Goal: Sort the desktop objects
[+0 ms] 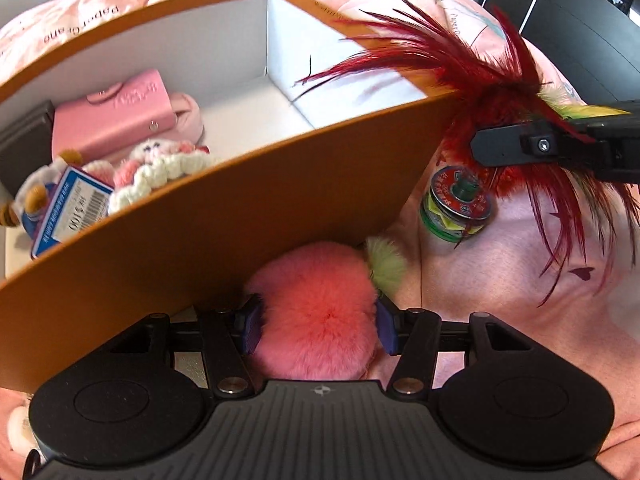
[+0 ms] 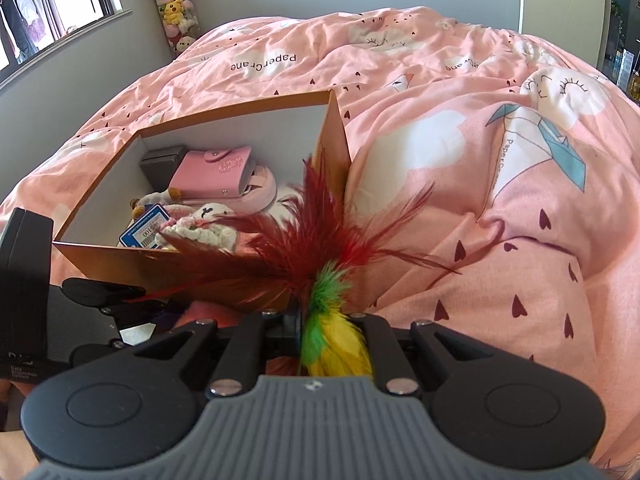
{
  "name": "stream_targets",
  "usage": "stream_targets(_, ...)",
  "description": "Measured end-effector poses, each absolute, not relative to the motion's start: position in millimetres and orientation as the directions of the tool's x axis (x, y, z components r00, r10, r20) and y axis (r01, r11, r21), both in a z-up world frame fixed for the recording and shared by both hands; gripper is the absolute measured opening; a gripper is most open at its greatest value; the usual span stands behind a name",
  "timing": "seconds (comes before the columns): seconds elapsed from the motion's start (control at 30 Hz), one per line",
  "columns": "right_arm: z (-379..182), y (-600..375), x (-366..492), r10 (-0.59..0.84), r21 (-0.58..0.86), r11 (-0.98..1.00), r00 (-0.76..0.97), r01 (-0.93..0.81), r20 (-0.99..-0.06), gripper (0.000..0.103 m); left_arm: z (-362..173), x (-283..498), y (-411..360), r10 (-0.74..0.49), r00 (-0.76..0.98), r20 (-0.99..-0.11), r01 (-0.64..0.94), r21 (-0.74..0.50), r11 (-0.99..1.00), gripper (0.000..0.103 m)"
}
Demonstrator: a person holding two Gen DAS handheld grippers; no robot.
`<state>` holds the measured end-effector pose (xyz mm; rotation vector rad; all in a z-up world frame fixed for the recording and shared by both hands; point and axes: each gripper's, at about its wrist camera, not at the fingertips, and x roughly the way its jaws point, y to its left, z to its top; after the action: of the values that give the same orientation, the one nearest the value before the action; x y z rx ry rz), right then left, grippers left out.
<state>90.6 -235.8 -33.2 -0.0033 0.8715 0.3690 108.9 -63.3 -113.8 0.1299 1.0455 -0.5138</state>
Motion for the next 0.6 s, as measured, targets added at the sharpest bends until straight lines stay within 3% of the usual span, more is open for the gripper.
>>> stream_targets(0.13, -35, -233, 92, 0.315, 0.144, 0.936, 0.582, -0.321, -0.75, 0.012, -120, 110, -64, -0.346, 0.384, -0.856, 0.466, -0.143, 0.873, 0.063)
stream_targets(0.3, -34, -233, 91, 0.313, 0.142, 0.937, 0.586, -0.319, -0.748, 0.012, -116, 104, -58, -0.347, 0.399, -0.849, 0.45, -0.148, 0.881, 0.054)
stream_targets(0.53, -30, -237, 84, 0.312, 0.147, 0.94, 0.598, -0.309, -0.739, 0.012, -98, 87, -42, -0.367, 0.453, -0.812, 0.424, -0.166, 0.89, 0.05)
stream_targets(0.57, -28, -238, 83, 0.314, 0.148, 0.939, 0.6, -0.311, -0.736, 0.012, -93, 84, -38, -0.373, 0.462, -0.804, 0.418, -0.174, 0.892, 0.046)
stream_targets(0.6, -27, -238, 82, 0.317, 0.15, 0.938, 0.603, -0.312, -0.732, 0.012, -87, 80, -34, -0.382, 0.472, -0.795, 0.413, -0.184, 0.892, 0.004)
